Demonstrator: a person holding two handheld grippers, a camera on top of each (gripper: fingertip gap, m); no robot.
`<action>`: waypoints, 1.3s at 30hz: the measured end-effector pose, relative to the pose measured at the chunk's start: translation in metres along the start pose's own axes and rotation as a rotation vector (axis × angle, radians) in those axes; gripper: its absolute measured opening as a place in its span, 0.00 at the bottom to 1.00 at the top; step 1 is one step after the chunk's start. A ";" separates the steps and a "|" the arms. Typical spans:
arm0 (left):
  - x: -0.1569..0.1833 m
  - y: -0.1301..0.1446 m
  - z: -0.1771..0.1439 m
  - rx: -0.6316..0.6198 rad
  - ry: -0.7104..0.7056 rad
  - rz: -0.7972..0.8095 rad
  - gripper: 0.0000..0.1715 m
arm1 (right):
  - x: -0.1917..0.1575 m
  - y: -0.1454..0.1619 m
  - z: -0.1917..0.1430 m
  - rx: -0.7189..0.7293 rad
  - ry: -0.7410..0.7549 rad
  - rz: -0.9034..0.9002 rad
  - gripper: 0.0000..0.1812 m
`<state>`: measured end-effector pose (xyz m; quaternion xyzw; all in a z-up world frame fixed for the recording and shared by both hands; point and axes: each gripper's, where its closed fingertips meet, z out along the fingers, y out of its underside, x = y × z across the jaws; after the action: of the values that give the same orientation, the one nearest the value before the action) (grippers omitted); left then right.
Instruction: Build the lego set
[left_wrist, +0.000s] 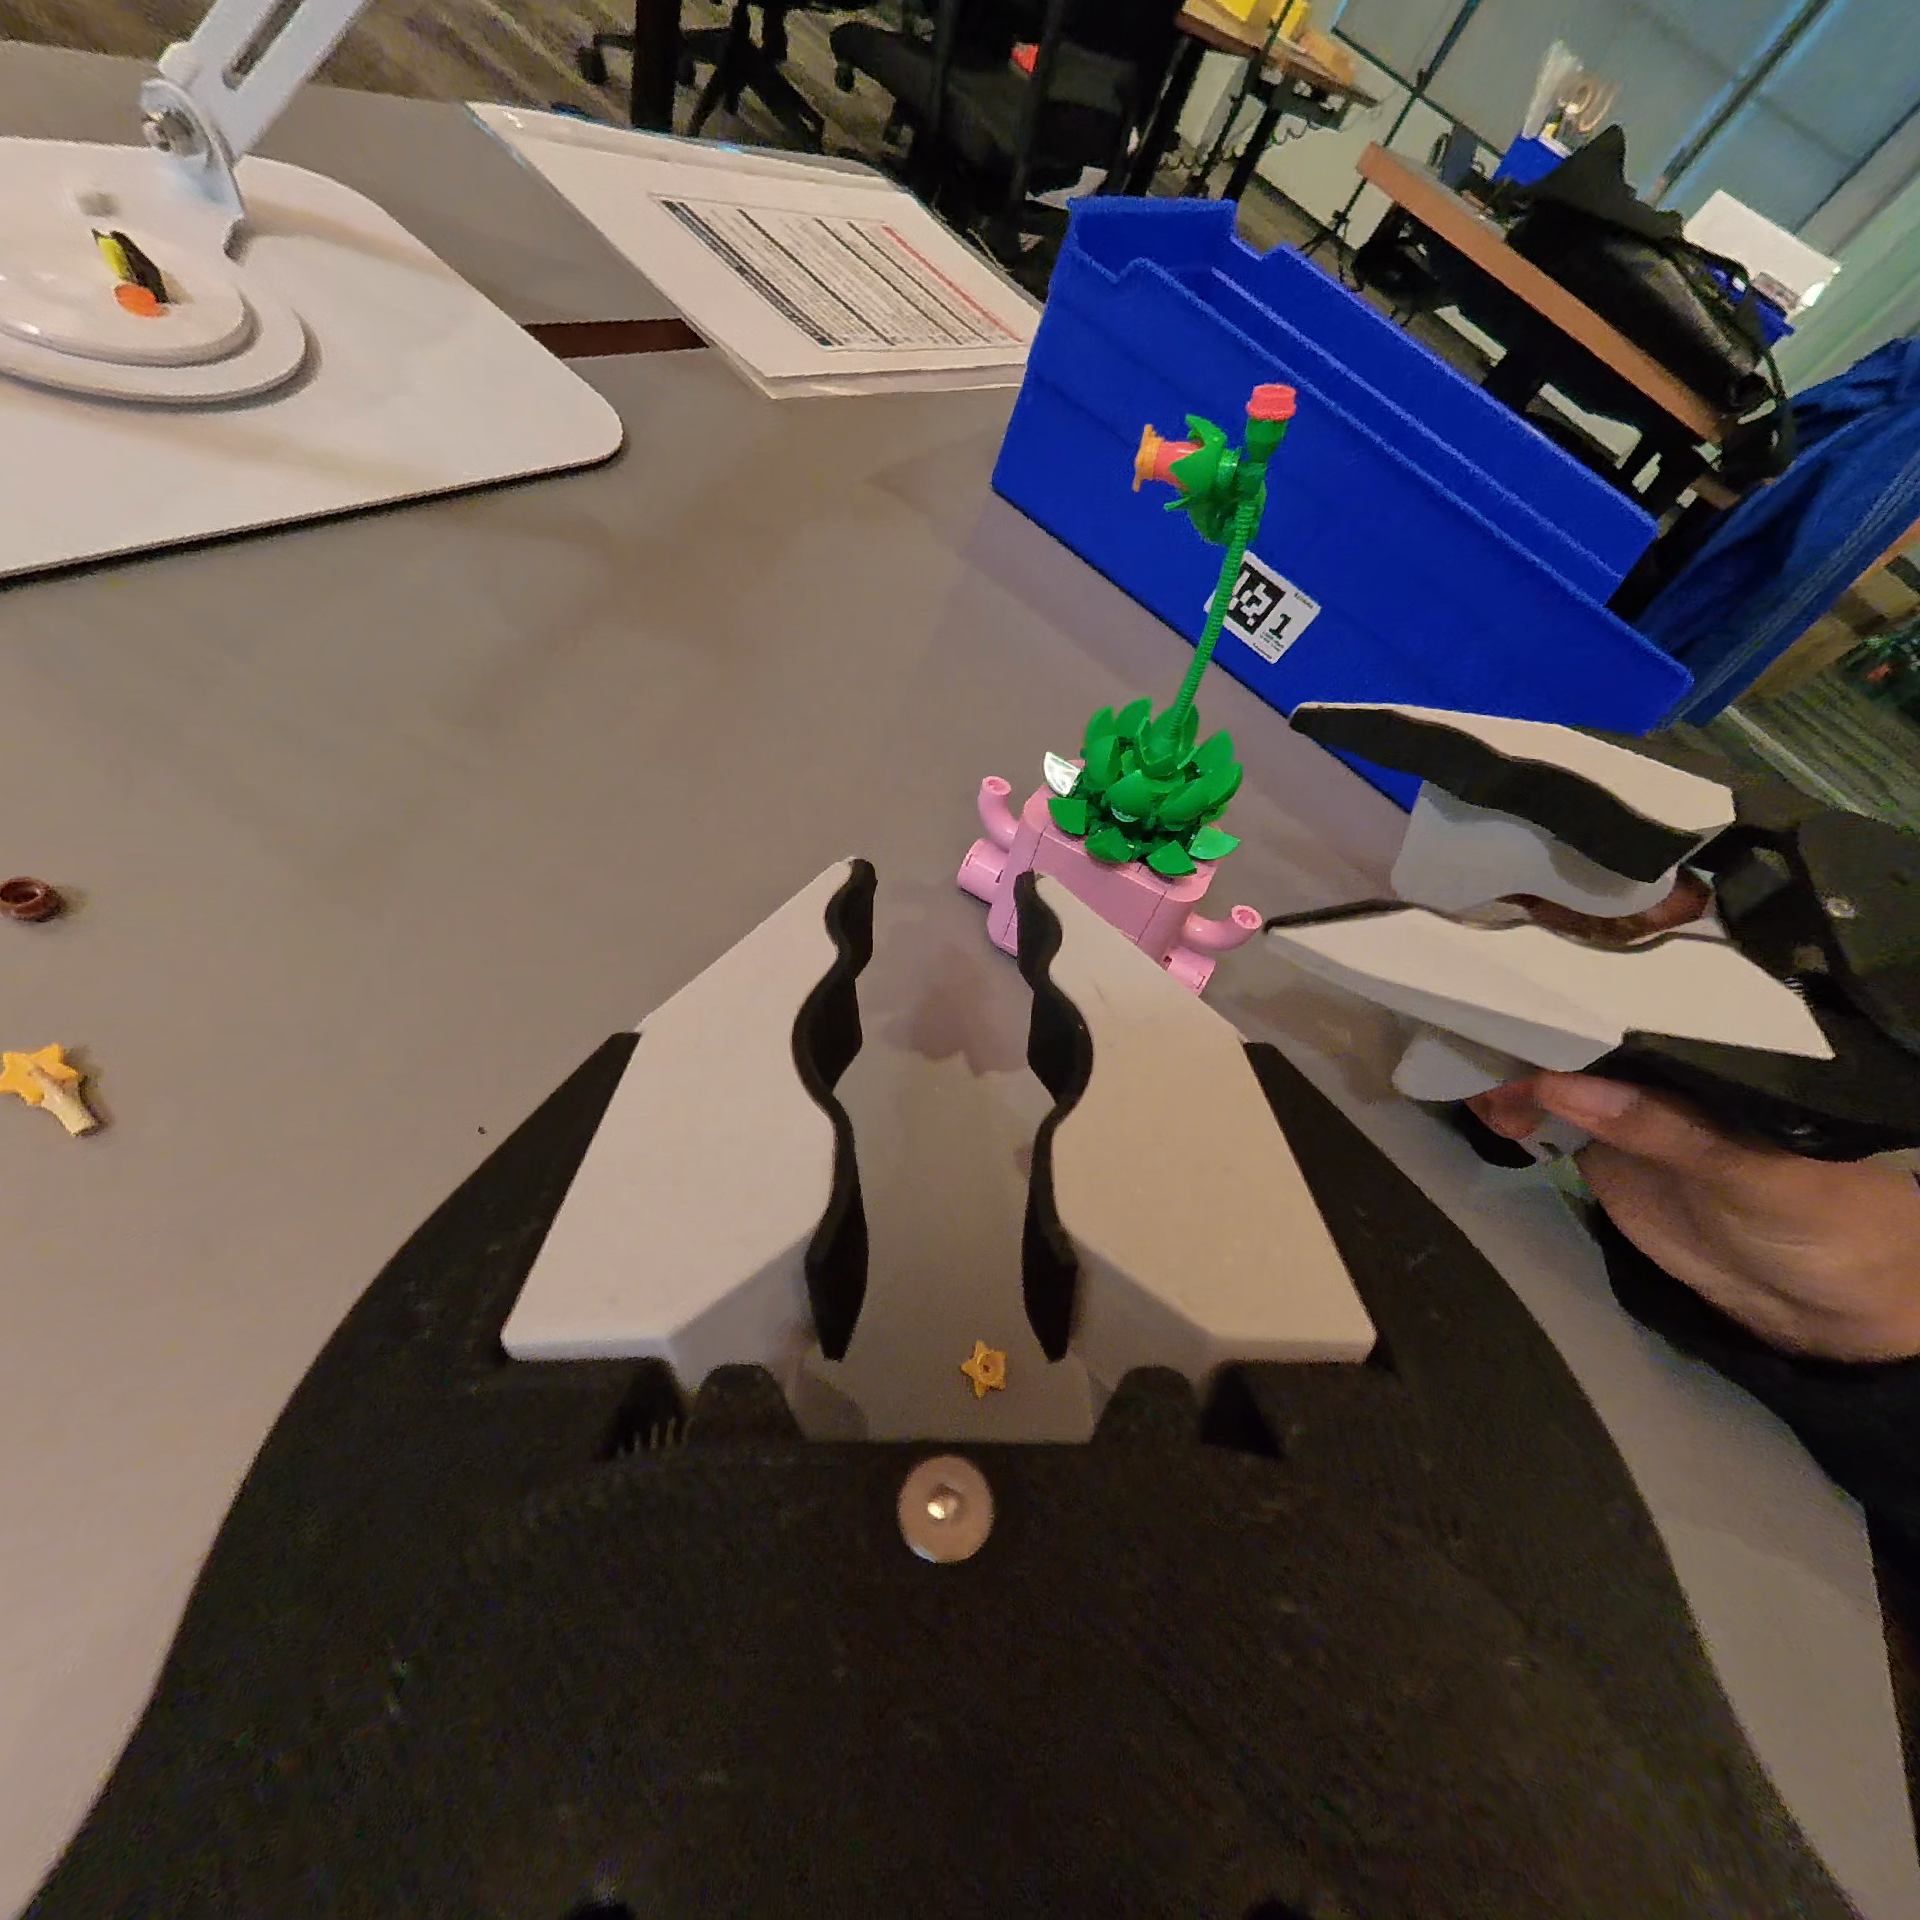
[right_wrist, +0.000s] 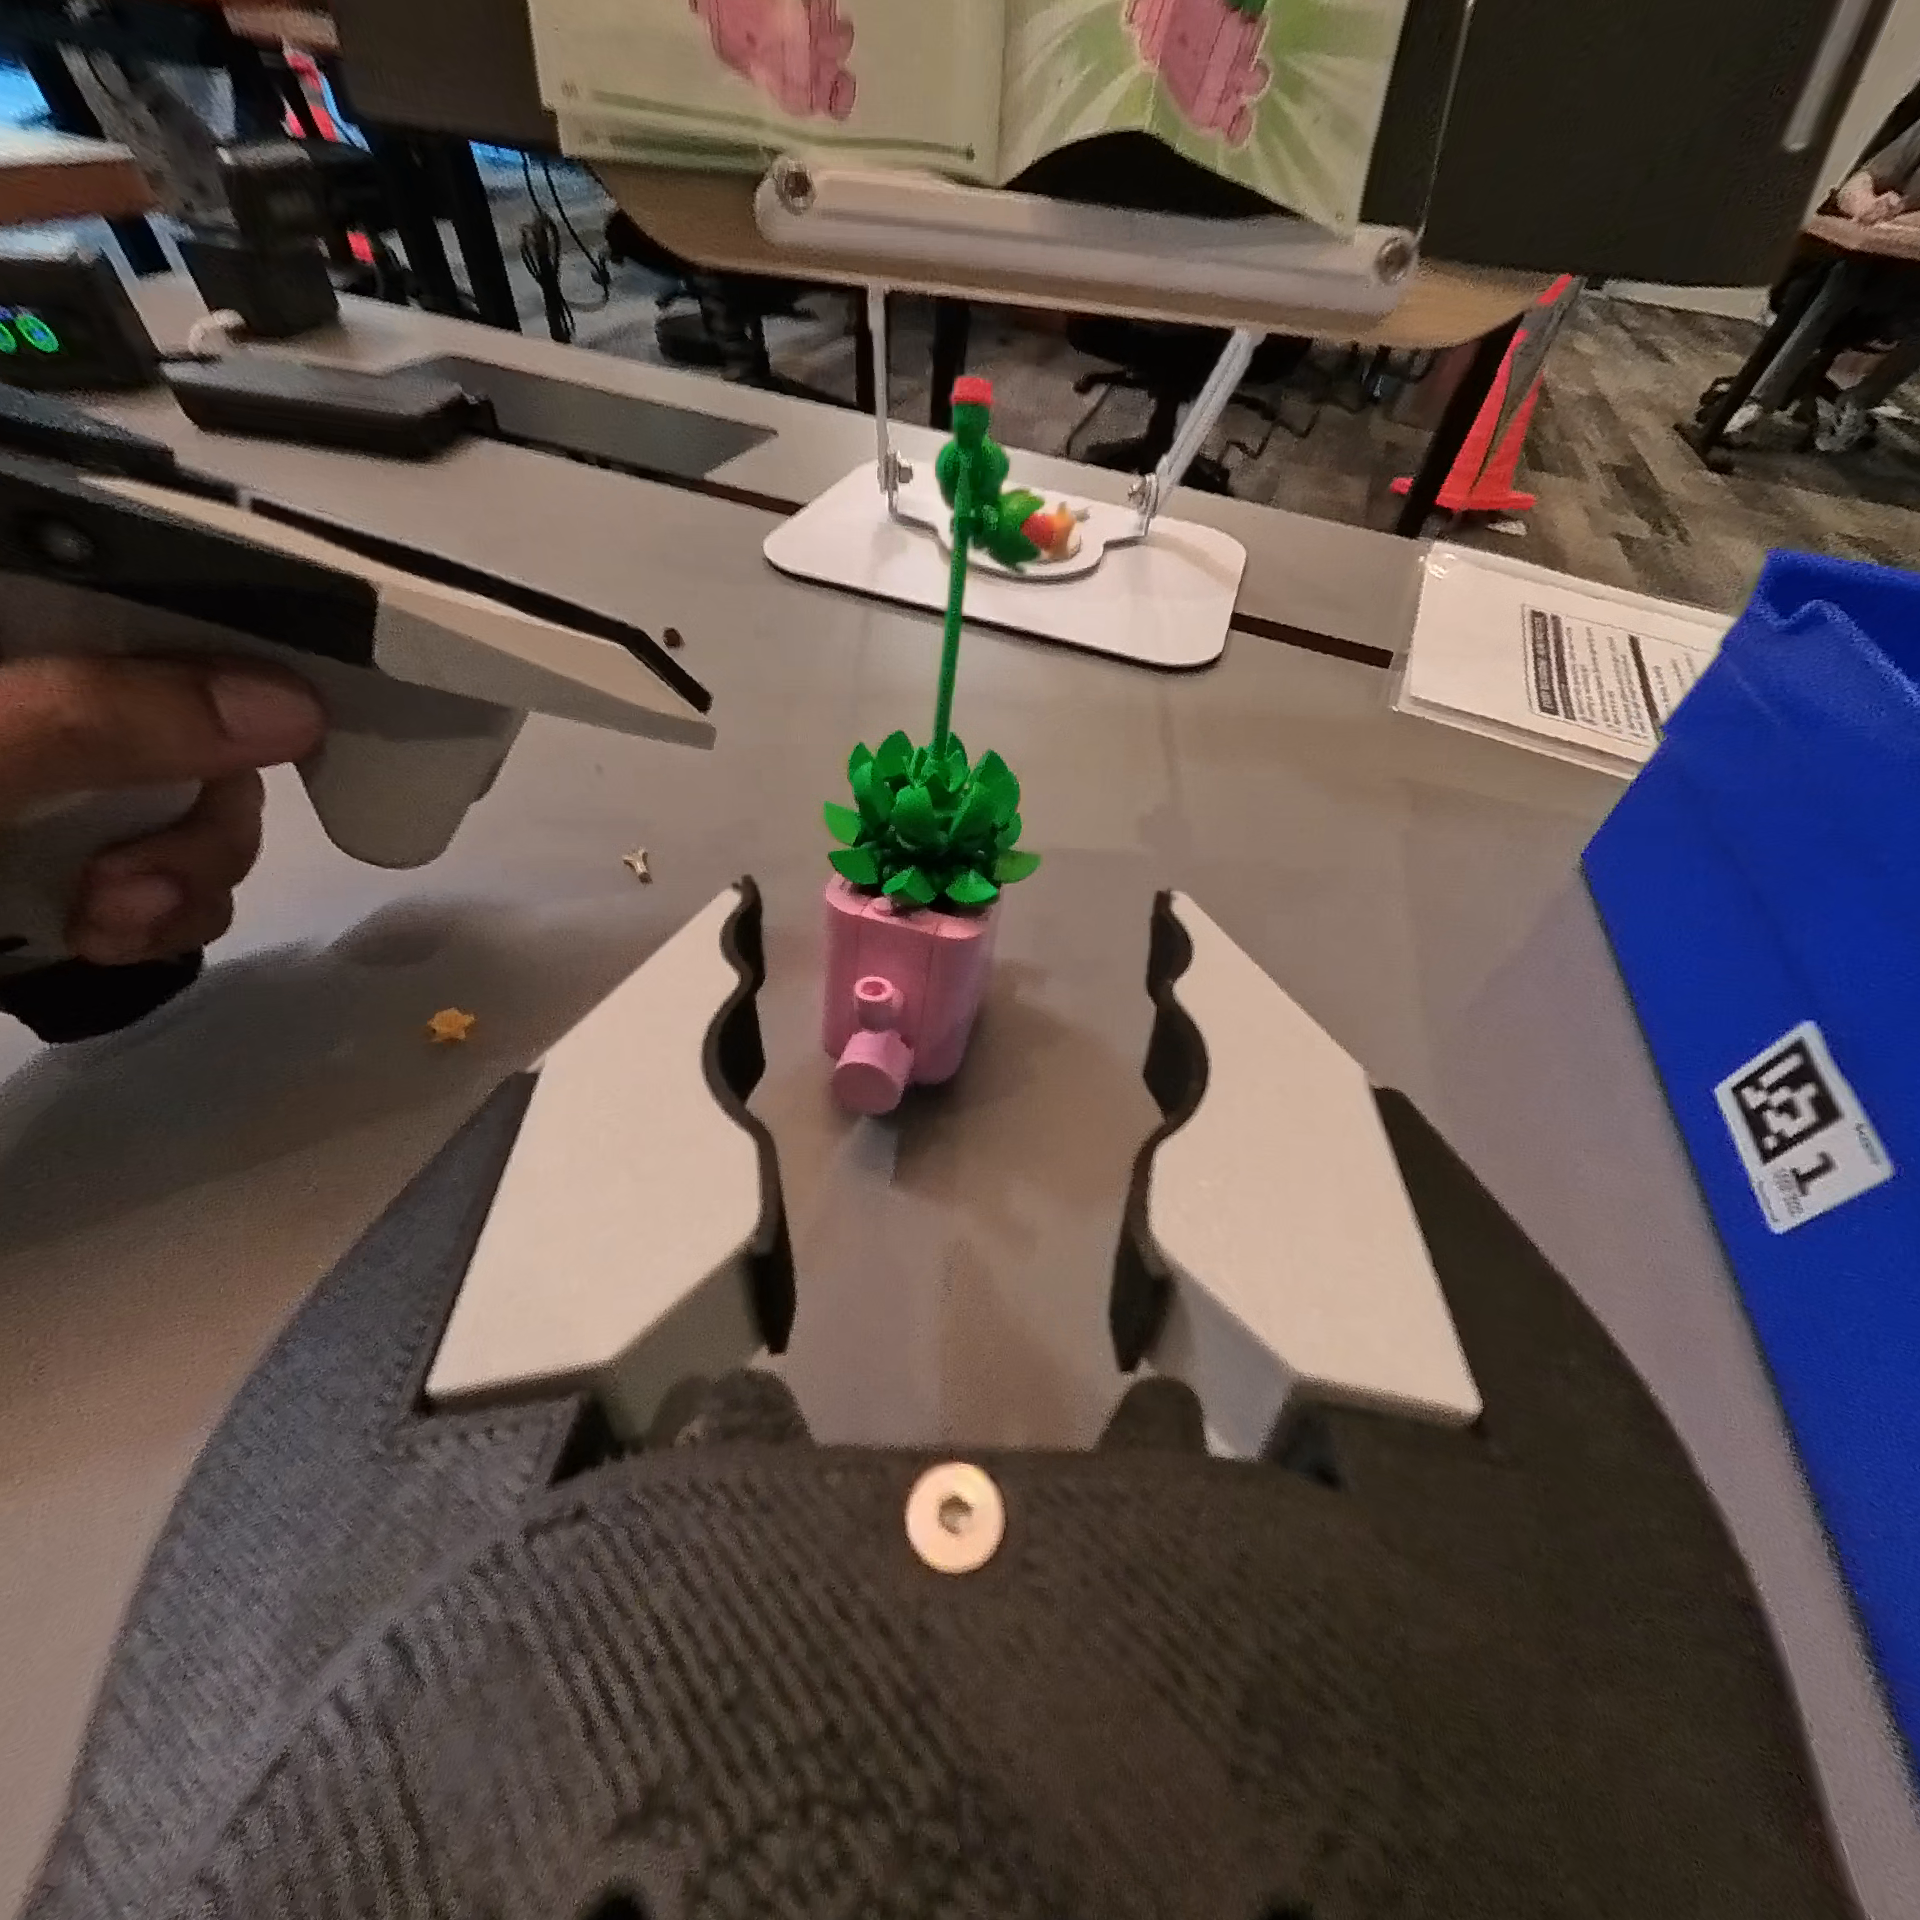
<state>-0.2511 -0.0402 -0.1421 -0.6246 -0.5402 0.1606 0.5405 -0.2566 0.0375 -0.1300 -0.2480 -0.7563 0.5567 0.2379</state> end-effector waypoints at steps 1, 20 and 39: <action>0.000 0.000 0.000 0.001 0.005 -0.006 0.15 | 0.000 0.002 0.002 -0.019 0.008 -0.010 0.43; 0.001 0.009 0.007 -0.026 0.008 0.006 0.16 | -0.013 0.027 0.036 -0.232 -0.082 0.013 0.23; 0.010 -0.006 0.000 0.072 0.103 0.023 0.21 | -0.043 0.022 0.015 -0.203 -0.579 0.044 0.22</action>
<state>-0.2501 -0.0327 -0.1326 -0.6184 -0.4983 0.1540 0.5879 -0.2309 0.0049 -0.1589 -0.1179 -0.8388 0.5309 -0.0258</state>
